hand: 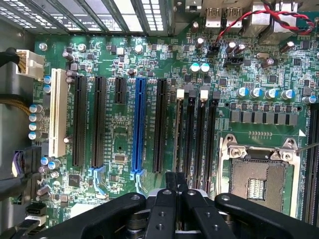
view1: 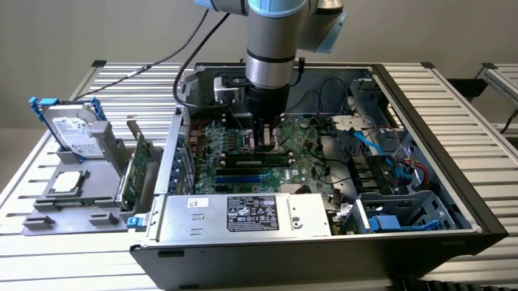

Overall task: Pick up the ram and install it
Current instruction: 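Press down the ram until it locks into place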

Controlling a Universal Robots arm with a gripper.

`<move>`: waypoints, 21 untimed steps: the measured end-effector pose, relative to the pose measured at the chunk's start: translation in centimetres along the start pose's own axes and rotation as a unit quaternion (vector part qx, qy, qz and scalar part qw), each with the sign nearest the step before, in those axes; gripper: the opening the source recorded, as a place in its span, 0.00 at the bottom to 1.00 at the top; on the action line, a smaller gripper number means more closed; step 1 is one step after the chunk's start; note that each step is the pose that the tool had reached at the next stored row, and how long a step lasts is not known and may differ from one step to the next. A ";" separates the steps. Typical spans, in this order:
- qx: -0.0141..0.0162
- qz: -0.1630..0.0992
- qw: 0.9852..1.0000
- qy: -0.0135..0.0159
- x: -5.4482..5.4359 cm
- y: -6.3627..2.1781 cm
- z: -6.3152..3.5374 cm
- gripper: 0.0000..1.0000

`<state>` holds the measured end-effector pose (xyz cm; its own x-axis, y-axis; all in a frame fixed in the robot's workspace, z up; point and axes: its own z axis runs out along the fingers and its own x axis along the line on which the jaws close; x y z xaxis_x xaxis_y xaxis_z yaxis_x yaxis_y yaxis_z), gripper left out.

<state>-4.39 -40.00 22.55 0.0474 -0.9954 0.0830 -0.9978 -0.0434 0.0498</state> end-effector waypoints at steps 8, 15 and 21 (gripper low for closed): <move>0.000 0.000 1.000 0.000 0.0 0.03 -0.61 0.11; 0.000 0.000 1.000 0.000 0.1 0.11 -1.02 0.11; 0.001 0.000 1.000 0.002 0.0 0.28 -0.65 0.11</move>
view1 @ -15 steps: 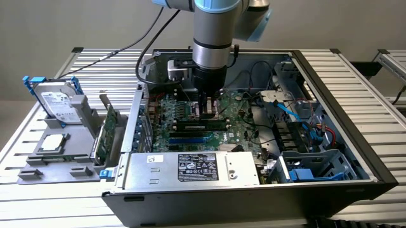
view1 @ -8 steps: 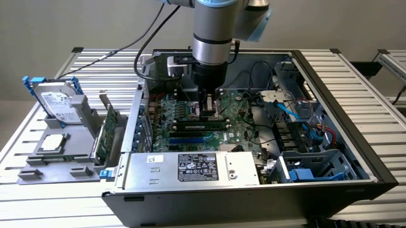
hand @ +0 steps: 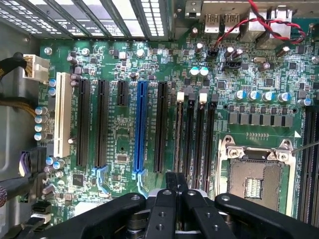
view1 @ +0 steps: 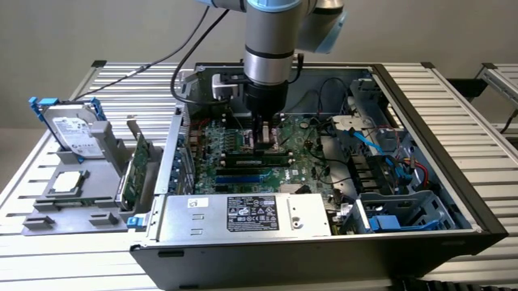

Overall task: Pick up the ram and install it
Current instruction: 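Press down the ram until it locks into place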

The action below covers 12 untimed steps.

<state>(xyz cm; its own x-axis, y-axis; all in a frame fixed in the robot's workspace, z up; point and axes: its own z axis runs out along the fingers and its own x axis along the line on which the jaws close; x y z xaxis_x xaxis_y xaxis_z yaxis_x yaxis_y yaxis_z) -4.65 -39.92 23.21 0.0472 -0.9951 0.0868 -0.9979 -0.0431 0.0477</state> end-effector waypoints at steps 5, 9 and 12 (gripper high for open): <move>0.000 0.000 1.000 0.003 -0.2 0.05 0.43 0.11; 0.000 0.000 1.000 0.007 -0.4 0.05 0.61 0.11; 0.000 0.001 1.000 0.009 -0.5 0.05 0.77 0.11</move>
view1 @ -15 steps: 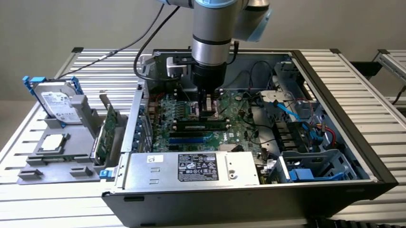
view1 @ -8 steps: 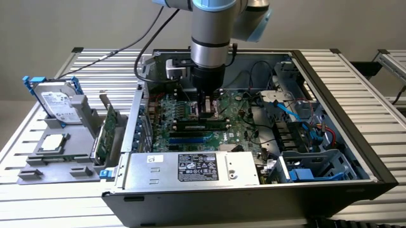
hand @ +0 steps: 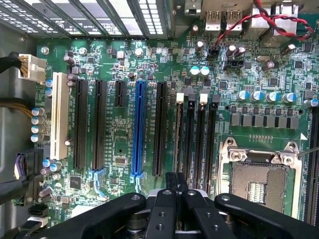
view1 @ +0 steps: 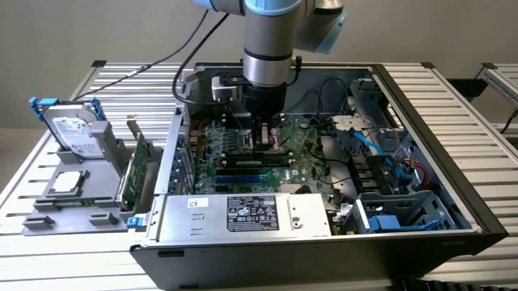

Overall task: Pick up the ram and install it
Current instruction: 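Press down the ram until it locks into place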

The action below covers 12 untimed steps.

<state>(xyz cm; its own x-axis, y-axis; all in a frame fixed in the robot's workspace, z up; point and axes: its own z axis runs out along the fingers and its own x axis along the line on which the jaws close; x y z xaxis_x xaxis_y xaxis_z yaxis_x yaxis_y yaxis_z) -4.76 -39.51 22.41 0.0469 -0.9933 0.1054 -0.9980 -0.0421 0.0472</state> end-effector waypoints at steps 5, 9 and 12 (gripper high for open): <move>0.000 0.000 1.000 0.002 -0.1 -0.01 0.07 0.11; 0.000 0.000 1.000 0.002 -0.1 -0.01 0.09 0.11; 0.000 0.000 1.000 0.002 -0.1 0.00 0.08 0.11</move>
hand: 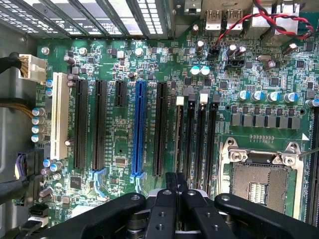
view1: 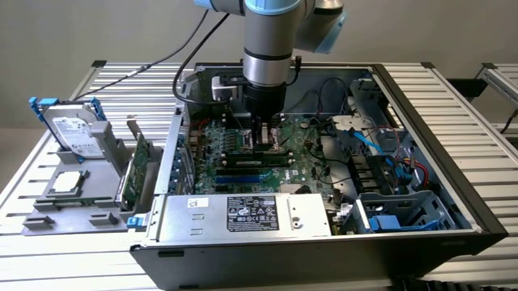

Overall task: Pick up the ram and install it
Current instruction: 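Press down the ram until it locks into place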

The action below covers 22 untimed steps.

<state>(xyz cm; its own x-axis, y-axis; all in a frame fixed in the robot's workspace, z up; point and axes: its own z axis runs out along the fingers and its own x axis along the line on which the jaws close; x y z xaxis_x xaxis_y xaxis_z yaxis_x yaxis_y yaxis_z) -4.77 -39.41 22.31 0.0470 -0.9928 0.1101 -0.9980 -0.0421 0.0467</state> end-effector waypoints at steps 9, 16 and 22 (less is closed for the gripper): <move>0.000 0.000 1.000 0.000 0.1 0.37 -0.84 0.11; 0.000 0.000 1.000 0.000 0.0 1.58 -0.80 0.11; 0.000 0.000 1.000 0.000 0.0 2.86 -0.75 0.11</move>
<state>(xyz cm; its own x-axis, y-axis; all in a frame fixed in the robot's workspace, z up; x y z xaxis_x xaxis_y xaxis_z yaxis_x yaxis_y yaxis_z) -7.60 -39.41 23.18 0.0470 -0.9928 0.1100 -0.9980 -0.0421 0.0465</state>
